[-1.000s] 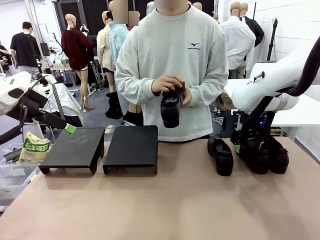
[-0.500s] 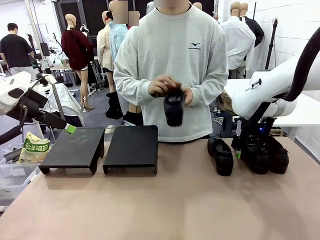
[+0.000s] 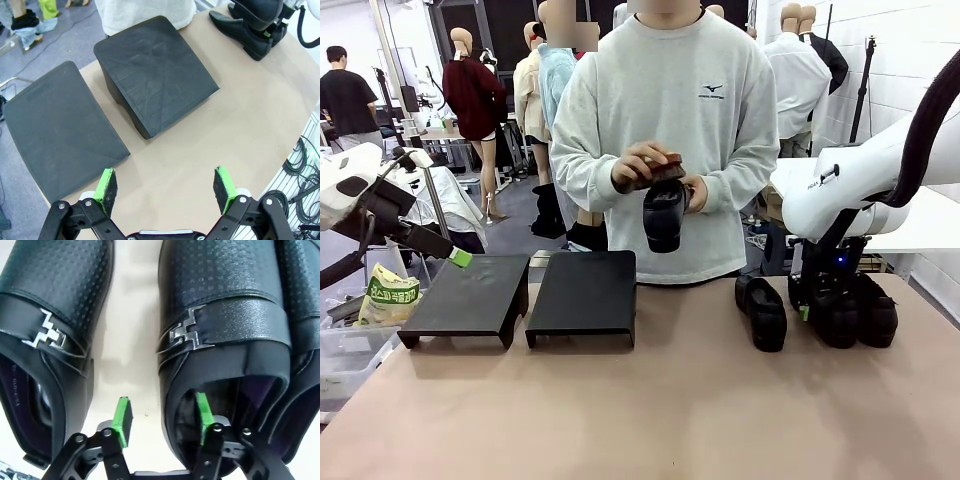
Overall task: Organize the shoes by placing them on the stand.
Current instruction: Pick up one Shoe and place it in the middle of the table.
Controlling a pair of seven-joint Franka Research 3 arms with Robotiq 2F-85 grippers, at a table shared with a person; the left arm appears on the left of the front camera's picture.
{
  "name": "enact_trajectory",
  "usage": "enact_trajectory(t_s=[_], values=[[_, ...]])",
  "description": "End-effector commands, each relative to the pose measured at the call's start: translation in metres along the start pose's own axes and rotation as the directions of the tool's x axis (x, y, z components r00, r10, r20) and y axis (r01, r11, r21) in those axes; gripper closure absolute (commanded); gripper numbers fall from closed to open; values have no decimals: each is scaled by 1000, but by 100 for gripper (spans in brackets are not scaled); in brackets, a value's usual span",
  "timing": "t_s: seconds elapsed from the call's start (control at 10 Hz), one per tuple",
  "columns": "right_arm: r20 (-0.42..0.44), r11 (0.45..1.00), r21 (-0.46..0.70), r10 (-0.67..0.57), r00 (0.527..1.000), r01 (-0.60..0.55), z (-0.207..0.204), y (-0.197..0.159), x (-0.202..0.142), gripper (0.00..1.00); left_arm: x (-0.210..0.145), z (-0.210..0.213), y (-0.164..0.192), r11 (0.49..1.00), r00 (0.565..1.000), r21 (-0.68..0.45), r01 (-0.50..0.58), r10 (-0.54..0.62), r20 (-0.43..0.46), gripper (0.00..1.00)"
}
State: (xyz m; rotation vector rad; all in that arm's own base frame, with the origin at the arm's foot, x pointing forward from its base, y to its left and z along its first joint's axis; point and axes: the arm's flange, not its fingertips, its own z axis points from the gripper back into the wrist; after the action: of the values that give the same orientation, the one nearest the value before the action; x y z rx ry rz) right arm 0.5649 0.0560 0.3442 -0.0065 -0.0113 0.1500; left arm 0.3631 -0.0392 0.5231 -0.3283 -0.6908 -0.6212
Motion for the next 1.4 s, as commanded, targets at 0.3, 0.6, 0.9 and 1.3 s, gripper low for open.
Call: enact_trajectory(t_s=[0.3,0.6,0.9,1.3], values=[[-57,999,-2,-46,997,46,-16,-6,12,100,-1,0,2,1000,1000,-9,-5,5,9,0],[-54,999,9,-45,998,45,-15,-7,10,100,-1,0,2,1000,1000,-9,-5,5,9,0],[-31,996,6,-87,996,87,0,-8,1,100,-1,0,2,1000,1000,-9,-5,5,9,0],[168,986,-70,-140,976,154,101,31,-63,100,-1,0,2,1000,1000,-9,-5,5,9,0]])
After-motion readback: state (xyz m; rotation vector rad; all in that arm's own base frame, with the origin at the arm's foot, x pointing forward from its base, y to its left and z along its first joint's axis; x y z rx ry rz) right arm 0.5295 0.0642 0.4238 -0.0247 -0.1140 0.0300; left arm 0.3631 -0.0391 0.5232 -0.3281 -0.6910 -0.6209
